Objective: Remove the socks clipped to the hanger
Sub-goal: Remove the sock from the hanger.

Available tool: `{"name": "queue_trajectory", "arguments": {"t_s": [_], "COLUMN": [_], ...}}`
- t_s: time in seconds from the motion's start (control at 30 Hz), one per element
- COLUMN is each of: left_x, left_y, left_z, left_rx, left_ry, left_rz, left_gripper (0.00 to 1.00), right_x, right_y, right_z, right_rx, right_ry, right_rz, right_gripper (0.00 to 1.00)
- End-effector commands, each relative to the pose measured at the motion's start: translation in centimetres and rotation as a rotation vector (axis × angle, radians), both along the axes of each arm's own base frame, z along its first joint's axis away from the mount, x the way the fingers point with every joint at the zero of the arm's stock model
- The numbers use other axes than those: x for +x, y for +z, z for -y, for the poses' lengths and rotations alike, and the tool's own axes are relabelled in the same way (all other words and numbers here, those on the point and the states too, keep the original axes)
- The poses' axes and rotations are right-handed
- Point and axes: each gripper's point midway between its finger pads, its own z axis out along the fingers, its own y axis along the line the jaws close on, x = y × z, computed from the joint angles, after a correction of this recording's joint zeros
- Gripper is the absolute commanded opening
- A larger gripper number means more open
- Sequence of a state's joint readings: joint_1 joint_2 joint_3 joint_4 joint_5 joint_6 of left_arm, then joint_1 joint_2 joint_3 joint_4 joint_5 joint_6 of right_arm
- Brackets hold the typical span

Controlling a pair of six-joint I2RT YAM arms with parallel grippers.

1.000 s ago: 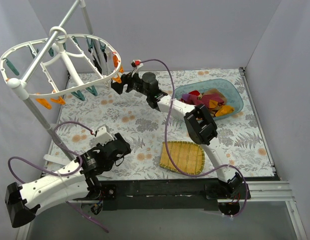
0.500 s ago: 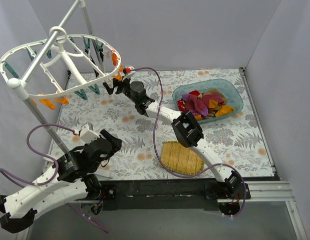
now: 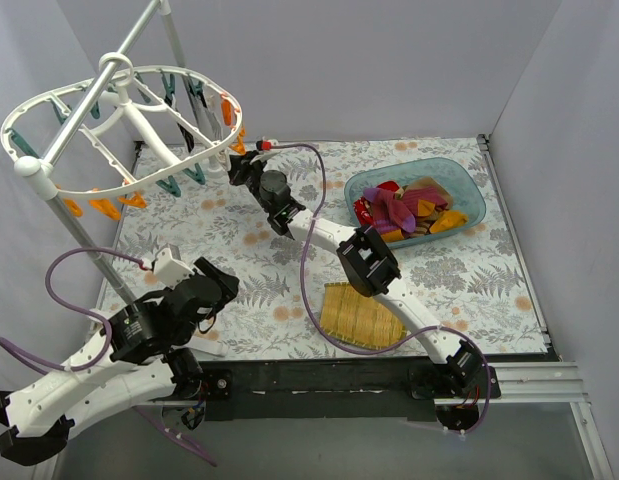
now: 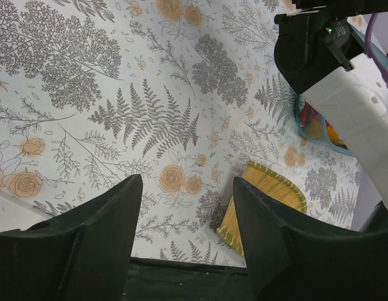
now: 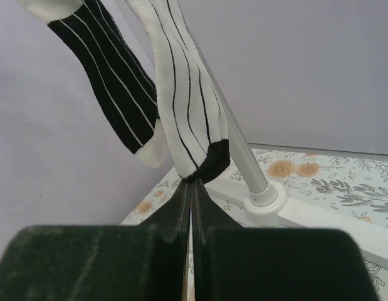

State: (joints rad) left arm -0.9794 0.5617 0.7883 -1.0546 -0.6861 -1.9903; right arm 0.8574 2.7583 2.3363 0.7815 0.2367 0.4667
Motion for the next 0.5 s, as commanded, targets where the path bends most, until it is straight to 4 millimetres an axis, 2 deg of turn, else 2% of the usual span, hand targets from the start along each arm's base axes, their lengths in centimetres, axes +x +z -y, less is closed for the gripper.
{"name": "queue_trajectory", "arguments": {"t_s": [0.0,0.13,0.17,0.23,0.27,0.3,0.33,0.37,0.4,0.43,0.47], "left_x": [0.5,0.6,0.6,0.7,0.7,0.7,0.7,0.7,0.7,0.7,0.6], "left_y": [0.8,1.0,1.0,1.0,0.9,1.0,0.9,0.8,0.9,0.8,0.9], "left_z": [-0.1,-0.1,-0.1,-0.2,-0.2,-0.2,-0.2,-0.2,-0.2,-0.2,-0.3], "left_rx": [0.006,-0.001,0.002,0.003,0.007,0.003,0.001,0.004,0.001,0.001,-0.004], "left_ry": [0.029,0.029,0.032,0.035,0.034,0.034,0.036,0.033,0.033,0.033,0.031], "left_rz": [0.015,0.026,0.027,0.031,0.030,0.033,0.033,0.033,0.035,0.035,0.040], "left_gripper": [0.59,0.59,0.59,0.59,0.59,0.59,0.59,0.59,0.59,0.59,0.59], "right_x": [0.1,-0.4,-0.6,-1.0,-1.4,-1.6,-1.8,-2.3,-2.5,-2.9,-3.4], "right_y": [5.7,6.2,7.3,6.4,7.9,6.4,6.7,8.5,7.1,7.6,9.0], "right_z": [1.2,1.7,2.1,2.4,2.9,3.1,3.4,4.0,4.3,4.6,5.2], "right_rx": [0.145,0.132,0.140,0.111,0.119,0.089,0.085,0.102,0.070,0.072,0.083], "right_ry": [-0.044,-0.051,-0.056,-0.052,-0.052,-0.053,-0.058,-0.061,-0.062,-0.063,-0.064], "right_rz": [0.088,0.110,0.125,0.128,0.144,0.129,0.142,0.163,0.147,0.162,0.177], "right_gripper": [0.01,0.01,0.01,0.01,0.01,0.01,0.01,0.01,0.01,0.01,0.01]}}
